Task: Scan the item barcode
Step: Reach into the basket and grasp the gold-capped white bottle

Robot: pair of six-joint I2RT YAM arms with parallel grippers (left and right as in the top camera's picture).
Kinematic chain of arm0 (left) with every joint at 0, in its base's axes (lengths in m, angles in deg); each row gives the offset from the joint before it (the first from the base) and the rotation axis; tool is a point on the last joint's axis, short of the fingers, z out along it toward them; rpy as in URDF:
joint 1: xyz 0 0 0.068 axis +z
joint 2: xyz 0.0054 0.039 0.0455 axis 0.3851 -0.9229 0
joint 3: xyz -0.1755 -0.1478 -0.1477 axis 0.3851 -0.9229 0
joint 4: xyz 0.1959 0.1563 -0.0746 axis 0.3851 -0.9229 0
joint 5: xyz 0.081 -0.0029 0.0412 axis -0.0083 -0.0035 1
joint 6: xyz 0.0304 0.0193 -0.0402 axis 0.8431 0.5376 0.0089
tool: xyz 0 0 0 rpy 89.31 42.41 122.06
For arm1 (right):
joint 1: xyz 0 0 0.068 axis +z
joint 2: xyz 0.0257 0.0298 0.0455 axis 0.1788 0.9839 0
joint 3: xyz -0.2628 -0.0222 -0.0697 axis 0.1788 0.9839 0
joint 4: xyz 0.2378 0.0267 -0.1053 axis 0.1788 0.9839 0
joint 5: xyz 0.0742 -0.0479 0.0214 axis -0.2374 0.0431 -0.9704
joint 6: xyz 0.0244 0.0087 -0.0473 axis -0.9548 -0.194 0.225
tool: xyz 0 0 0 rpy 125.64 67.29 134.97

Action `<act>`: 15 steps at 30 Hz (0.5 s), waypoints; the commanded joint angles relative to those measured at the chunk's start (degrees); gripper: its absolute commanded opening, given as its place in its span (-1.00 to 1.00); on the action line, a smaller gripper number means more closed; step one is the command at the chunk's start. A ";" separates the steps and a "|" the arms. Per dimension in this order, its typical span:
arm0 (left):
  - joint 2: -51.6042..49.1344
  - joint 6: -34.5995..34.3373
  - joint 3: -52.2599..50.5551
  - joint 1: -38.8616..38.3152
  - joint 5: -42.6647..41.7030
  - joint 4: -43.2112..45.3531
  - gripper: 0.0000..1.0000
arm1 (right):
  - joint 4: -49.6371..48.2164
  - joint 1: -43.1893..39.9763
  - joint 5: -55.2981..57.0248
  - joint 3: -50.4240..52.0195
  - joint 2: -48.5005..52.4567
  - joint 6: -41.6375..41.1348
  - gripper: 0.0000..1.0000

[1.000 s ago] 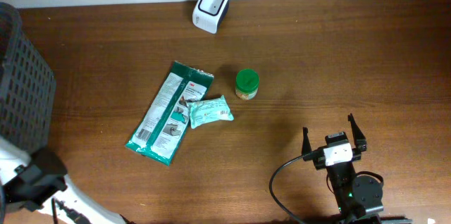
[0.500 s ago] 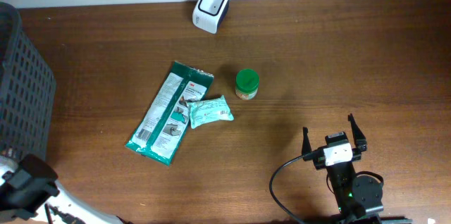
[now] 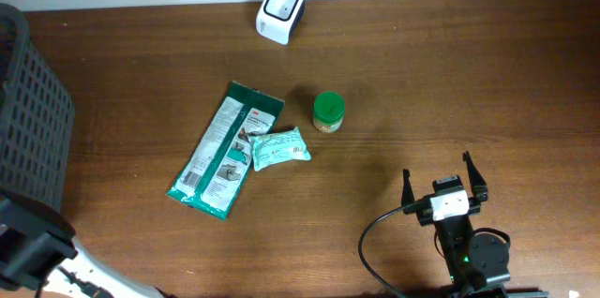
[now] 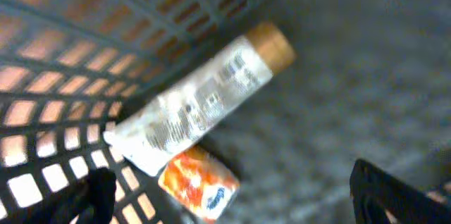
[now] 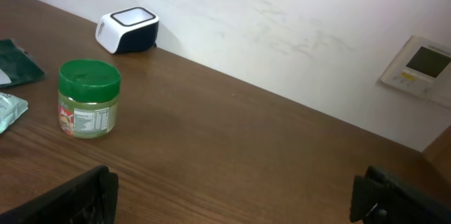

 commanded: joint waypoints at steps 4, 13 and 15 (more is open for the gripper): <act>0.15 12.96 -13.35 0.00 0.50 13.55 0.81 | 0.50 0.37 -0.09 0.26 -0.17 0.22 0.97; -1.25 34.38 -26.71 0.87 -1.18 32.70 0.54 | 0.50 0.37 -0.09 0.26 -0.17 0.22 0.97; -2.40 38.05 -26.73 1.25 -1.16 32.92 0.45 | 0.50 0.37 -0.09 0.26 -0.17 0.20 0.97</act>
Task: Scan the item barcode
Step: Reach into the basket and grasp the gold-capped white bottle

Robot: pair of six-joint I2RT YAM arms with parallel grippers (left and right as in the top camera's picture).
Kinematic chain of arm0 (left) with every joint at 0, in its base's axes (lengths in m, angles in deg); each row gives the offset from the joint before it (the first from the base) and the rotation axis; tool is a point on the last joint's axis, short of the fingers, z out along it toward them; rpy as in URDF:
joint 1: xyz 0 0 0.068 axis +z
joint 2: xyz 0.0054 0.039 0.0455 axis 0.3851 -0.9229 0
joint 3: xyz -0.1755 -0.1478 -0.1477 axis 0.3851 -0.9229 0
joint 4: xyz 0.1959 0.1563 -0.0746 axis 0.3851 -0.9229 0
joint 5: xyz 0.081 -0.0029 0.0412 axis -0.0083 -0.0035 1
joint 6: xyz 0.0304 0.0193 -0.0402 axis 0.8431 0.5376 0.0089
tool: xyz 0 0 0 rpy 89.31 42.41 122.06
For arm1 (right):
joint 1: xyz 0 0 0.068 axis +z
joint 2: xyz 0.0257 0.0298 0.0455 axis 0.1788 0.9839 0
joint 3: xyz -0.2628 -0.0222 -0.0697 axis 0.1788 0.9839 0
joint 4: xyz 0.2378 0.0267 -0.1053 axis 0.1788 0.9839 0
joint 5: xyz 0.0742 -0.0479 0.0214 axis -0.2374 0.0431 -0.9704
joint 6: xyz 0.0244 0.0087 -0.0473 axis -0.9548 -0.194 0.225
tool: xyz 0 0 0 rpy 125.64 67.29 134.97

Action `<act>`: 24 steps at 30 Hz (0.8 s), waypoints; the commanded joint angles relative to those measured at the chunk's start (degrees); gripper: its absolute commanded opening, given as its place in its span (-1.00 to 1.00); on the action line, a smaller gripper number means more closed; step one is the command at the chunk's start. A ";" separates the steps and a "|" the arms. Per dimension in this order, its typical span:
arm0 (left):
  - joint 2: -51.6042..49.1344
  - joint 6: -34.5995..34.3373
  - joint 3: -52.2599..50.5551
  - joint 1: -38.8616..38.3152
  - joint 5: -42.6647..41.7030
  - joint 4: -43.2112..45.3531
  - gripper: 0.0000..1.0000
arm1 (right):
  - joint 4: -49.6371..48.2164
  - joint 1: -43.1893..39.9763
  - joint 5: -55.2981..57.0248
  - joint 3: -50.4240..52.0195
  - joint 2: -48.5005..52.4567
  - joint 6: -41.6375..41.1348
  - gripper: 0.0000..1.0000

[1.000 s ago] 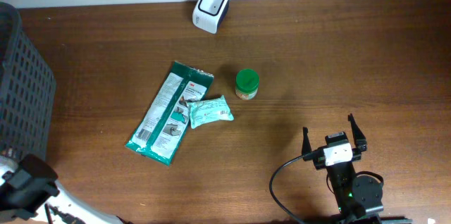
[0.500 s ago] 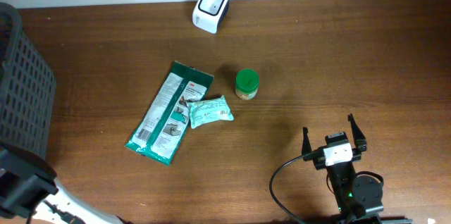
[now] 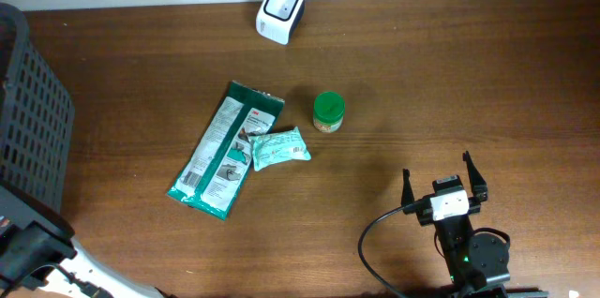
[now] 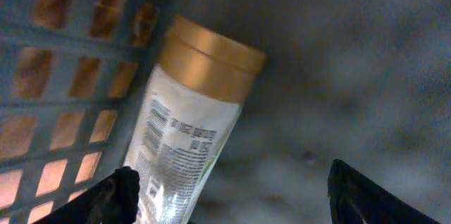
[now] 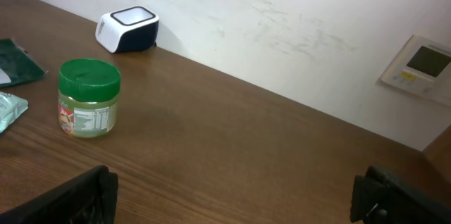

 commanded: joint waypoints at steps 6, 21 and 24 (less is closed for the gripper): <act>-3.54 9.51 -1.03 2.40 -0.39 1.55 0.20 | 0.50 0.37 -0.09 0.26 -0.26 0.17 0.97; -7.93 9.46 -0.90 5.07 -0.42 5.25 -0.69 | 0.50 0.37 -0.09 0.26 -0.26 0.17 0.98; -7.74 9.44 0.26 5.05 -0.42 5.22 -0.99 | 0.50 0.37 -0.09 0.26 -0.26 0.15 0.97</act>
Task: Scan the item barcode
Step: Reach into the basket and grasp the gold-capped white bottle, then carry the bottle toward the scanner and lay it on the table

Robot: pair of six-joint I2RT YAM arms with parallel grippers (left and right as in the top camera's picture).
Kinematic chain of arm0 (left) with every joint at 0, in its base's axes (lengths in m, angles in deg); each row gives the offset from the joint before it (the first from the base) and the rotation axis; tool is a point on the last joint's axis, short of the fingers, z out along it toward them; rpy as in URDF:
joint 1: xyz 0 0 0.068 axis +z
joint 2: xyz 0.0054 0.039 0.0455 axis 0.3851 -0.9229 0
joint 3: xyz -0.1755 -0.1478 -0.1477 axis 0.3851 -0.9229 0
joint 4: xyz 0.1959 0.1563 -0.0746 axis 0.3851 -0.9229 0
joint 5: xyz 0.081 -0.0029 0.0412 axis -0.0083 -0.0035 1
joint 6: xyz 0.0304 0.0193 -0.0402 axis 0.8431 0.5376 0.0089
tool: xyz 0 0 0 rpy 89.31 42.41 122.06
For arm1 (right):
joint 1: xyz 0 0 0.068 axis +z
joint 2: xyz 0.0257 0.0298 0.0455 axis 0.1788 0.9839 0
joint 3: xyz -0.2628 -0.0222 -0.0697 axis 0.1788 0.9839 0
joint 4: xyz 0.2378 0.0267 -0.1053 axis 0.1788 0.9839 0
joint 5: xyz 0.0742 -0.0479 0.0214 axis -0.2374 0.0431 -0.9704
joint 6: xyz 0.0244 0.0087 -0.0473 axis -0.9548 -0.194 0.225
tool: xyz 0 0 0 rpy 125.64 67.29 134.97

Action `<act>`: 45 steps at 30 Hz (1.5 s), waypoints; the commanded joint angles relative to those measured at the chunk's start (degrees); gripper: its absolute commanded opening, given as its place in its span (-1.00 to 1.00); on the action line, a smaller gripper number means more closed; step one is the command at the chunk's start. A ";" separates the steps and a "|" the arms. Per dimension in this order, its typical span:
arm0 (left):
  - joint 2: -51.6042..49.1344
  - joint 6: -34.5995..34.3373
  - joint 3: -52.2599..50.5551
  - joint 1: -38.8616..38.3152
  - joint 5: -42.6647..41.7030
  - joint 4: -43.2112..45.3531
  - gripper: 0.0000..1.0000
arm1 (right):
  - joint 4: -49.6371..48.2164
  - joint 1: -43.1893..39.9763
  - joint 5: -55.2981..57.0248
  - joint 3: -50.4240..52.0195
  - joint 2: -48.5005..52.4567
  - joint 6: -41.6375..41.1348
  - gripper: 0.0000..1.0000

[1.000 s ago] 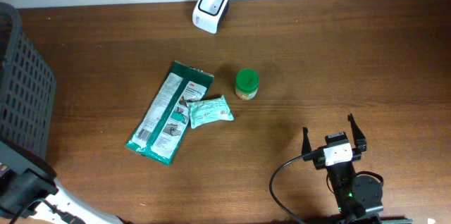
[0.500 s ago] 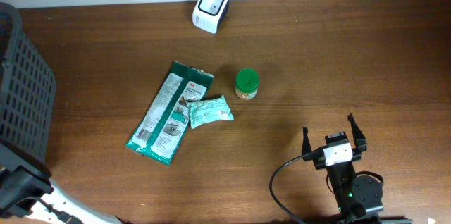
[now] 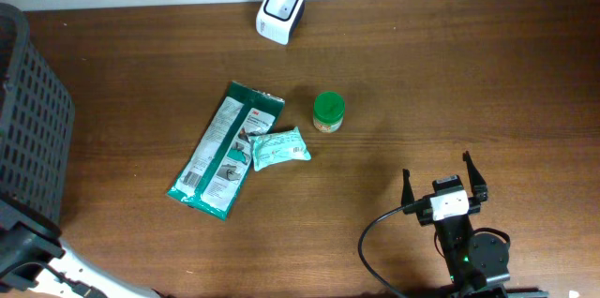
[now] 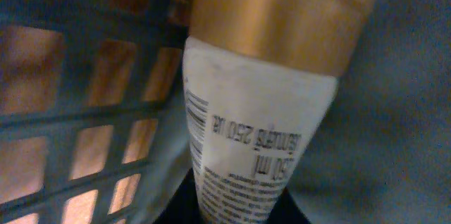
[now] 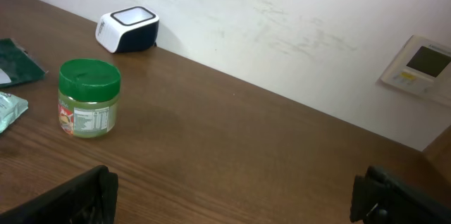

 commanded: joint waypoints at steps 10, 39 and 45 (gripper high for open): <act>11.04 -2.71 2.97 -3.32 -9.07 -0.85 -1.00 | 0.50 0.37 -0.09 0.26 -0.26 0.17 0.97; 36.50 -28.79 0.85 -54.01 -5.18 -31.23 -1.00 | 0.50 0.37 -0.09 0.26 -0.26 0.17 0.97; 22.99 -29.68 -1.42 -57.42 -1.75 -30.25 -1.00 | 0.50 0.37 -0.09 0.26 -0.26 0.15 0.97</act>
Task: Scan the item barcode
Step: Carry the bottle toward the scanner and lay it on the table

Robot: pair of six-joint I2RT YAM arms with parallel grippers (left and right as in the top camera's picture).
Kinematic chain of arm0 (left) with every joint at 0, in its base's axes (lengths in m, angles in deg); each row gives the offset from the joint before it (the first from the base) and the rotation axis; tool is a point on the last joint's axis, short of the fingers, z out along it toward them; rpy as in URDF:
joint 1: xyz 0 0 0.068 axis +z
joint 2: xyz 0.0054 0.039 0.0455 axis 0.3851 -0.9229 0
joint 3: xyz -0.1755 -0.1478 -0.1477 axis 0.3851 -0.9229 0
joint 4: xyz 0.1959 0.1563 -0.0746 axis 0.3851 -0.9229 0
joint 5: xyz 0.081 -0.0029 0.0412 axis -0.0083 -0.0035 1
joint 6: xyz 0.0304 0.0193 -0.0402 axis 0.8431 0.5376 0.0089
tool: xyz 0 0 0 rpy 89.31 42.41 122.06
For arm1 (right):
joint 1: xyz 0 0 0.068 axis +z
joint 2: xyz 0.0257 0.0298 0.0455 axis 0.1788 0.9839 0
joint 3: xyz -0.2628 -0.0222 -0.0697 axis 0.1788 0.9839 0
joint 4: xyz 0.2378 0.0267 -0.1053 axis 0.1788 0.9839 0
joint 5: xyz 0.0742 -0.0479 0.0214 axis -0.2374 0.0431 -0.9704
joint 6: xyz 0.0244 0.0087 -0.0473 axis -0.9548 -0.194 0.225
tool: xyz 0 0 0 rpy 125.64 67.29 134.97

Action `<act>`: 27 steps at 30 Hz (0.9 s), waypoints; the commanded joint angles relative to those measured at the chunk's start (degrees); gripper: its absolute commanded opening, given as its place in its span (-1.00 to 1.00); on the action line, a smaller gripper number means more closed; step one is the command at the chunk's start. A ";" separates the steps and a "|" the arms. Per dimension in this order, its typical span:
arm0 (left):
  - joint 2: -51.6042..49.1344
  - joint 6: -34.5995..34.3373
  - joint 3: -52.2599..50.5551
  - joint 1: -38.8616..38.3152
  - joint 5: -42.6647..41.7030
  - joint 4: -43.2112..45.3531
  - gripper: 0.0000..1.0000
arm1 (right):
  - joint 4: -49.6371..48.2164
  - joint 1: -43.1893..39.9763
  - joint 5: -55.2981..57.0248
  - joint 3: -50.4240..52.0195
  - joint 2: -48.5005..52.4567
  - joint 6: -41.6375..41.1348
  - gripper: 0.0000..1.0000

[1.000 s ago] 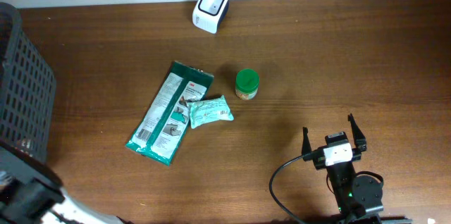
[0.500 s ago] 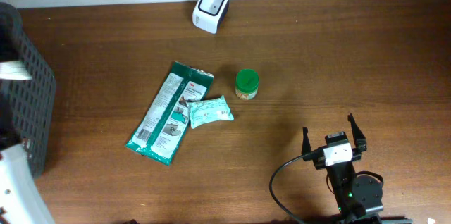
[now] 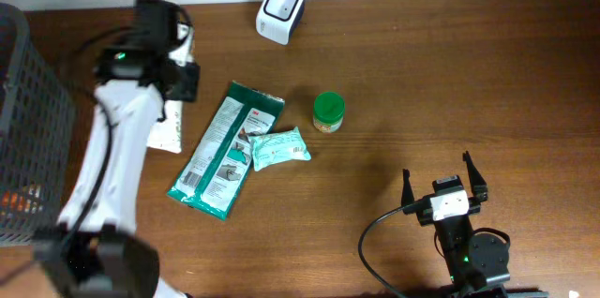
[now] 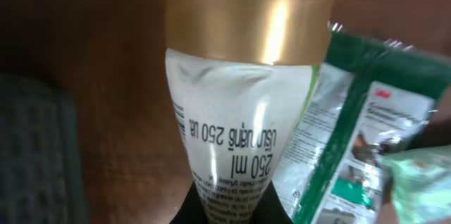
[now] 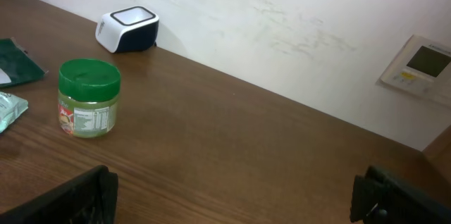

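A white tube [image 4: 243,118] with a gold cap [image 4: 254,13] and small print fills the left wrist view, and my left gripper [image 4: 236,208] is shut on its lower end. From overhead the left gripper [image 3: 176,82] hangs over the table's far left, the tube [image 3: 165,127] showing white below it. The white barcode scanner [image 3: 281,9] with a dark window stands at the back edge, right of that arm, and also shows as the scanner [image 5: 127,28] by the wall. My right gripper [image 3: 445,181] rests open near the front right, nothing between its fingers [image 5: 91,196].
A dark mesh basket [image 3: 28,120] stands at the left edge with an orange item [image 3: 19,200] inside. A long green packet [image 3: 225,148], a small teal packet [image 3: 279,146] and a green-lidded jar [image 3: 328,111] lie mid-table. The wall runs behind the scanner.
My left gripper was down inside the basket, shut on the tube. Now it is out over the table beside the green packet, still holding the tube. The right arm has not moved.
My left gripper was open above the tube lying in the basket by an orange pack. Then it was closer to the tube's gold cap end. Then it was shut on the tube, and now holds it outside the basket over the table.
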 commanded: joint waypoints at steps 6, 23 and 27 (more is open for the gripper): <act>-14.32 -4.26 0.00 -1.01 3.26 3.58 -1.00 | 0.52 0.37 -0.09 0.26 -0.26 0.17 0.97; -8.24 -5.29 7.06 -0.81 2.36 3.56 0.99 | 0.52 0.37 -0.09 0.26 -0.26 0.20 0.97; 0.85 -2.38 12.24 0.55 2.45 3.48 0.99 | 0.52 0.37 -0.09 0.26 -0.26 0.17 0.97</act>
